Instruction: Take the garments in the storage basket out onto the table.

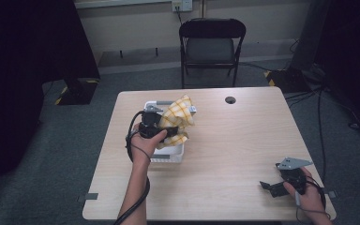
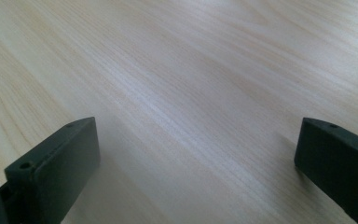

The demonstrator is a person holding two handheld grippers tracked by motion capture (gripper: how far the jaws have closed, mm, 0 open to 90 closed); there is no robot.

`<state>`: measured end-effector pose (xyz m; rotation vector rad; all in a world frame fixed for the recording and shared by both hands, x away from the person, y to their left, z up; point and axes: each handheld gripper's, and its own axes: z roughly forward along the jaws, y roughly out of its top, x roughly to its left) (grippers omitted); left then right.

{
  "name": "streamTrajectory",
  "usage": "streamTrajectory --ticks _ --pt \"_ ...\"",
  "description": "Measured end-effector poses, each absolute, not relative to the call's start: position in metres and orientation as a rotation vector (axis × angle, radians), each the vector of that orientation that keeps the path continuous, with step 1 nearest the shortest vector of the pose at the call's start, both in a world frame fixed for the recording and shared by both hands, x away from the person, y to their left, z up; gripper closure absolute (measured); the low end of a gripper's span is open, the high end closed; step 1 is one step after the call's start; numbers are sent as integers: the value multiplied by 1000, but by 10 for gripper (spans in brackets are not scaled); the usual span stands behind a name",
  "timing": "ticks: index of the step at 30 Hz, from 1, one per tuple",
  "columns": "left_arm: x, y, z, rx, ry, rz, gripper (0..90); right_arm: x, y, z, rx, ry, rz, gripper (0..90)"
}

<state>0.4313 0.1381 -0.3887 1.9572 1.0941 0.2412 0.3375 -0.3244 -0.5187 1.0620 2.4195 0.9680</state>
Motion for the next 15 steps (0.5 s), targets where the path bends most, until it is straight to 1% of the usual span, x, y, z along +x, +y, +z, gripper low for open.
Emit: streamTrajectory --ticks 15 --pt "428 114 -381 1973 1025 207 617 338 -324 -519 1061 2419 968 0"
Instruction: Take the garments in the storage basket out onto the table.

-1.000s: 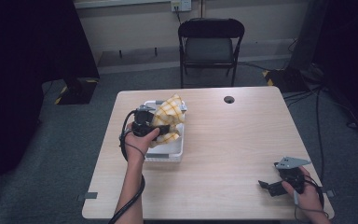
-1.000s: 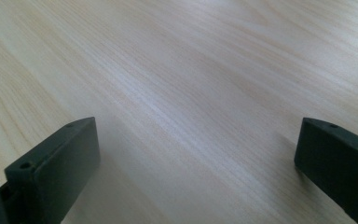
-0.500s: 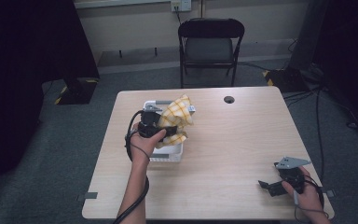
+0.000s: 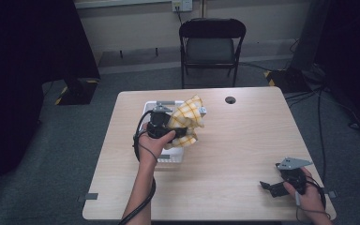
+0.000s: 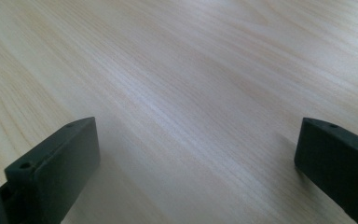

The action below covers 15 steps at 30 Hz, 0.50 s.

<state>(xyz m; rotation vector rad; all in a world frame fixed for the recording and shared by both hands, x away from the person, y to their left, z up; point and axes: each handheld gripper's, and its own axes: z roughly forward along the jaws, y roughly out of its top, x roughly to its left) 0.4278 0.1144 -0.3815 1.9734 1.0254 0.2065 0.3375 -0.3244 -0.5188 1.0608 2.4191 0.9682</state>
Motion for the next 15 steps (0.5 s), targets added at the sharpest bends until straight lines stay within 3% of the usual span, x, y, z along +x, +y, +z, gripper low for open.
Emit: streamTrajectory --ticks 15 --pt "427 90 -379 2004 981 188 613 338 -324 -519 1060 2419 968 0"
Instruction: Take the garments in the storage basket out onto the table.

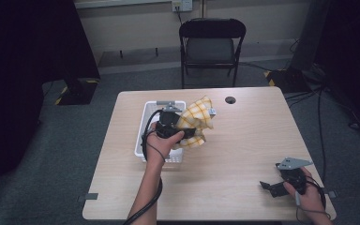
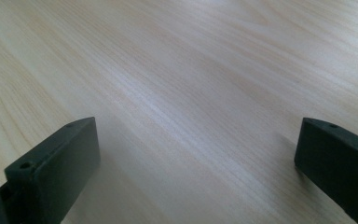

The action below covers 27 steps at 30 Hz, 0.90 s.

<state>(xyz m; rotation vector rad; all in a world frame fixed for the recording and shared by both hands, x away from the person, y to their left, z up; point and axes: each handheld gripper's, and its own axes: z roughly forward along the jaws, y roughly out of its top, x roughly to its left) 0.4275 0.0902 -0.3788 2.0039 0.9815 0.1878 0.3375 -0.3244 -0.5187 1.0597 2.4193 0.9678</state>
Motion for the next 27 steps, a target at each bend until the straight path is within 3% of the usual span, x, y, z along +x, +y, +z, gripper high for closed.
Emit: streamTrajectory --ticks 27 --pt "426 45 -378 2040 888 139 612 338 -324 -519 1060 2420 967 0"
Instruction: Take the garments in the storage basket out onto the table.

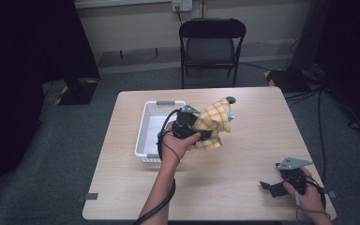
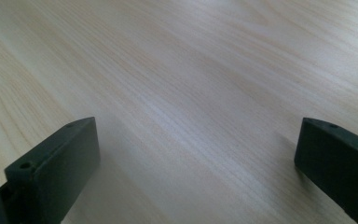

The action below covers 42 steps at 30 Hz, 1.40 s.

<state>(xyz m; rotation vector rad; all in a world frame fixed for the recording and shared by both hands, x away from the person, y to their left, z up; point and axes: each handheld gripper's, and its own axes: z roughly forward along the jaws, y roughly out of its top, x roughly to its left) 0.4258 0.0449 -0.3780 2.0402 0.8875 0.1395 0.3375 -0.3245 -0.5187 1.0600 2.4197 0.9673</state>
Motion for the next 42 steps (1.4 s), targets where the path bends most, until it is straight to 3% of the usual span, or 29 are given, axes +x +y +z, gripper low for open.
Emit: streamTrajectory --ticks 42 --pt "425 12 -409 2086 860 96 609 338 -324 -519 1060 2419 968 0"
